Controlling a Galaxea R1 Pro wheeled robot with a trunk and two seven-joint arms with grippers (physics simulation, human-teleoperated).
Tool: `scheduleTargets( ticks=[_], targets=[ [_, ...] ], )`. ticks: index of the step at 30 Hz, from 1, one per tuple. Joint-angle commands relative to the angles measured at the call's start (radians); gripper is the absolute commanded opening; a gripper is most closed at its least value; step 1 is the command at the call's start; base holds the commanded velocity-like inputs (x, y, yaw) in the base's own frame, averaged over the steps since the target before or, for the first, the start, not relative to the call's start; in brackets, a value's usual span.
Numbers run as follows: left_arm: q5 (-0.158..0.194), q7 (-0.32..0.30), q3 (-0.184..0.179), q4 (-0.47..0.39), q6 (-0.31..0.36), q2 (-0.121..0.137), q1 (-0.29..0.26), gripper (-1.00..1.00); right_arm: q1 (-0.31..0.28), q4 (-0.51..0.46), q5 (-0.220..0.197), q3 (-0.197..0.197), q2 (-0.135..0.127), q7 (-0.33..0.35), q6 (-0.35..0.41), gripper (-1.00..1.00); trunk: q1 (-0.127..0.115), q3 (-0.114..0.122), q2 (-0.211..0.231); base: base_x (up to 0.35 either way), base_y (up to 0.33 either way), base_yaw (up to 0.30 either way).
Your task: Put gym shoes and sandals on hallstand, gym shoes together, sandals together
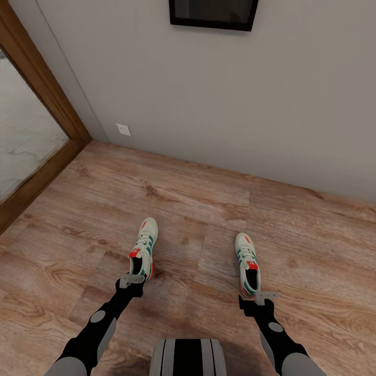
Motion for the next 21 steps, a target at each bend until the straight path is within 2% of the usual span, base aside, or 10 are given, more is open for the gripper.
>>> scheduleTargets(
  ticks=[1, 21],
  targets=[
    [-0.004, -0.010, 0.009, 0.000, -0.002, -0.001, -0.001, -1.00, 0.000, -0.001, 0.005, -0.008, 0.001, 0.006, -0.003, 1.00, 0.000, -0.001, 0.000, 0.004, 0.000, 0.000],
    [-0.005, -0.010, 0.008, 0.000, -0.004, -0.001, -0.001, -1.00, 0.000, -0.001, 0.005, -0.008, 0.001, 0.006, -0.003, 1.00, 0.000, -0.001, 0.000, 0.057, 0.000, 0.000]
  ],
)
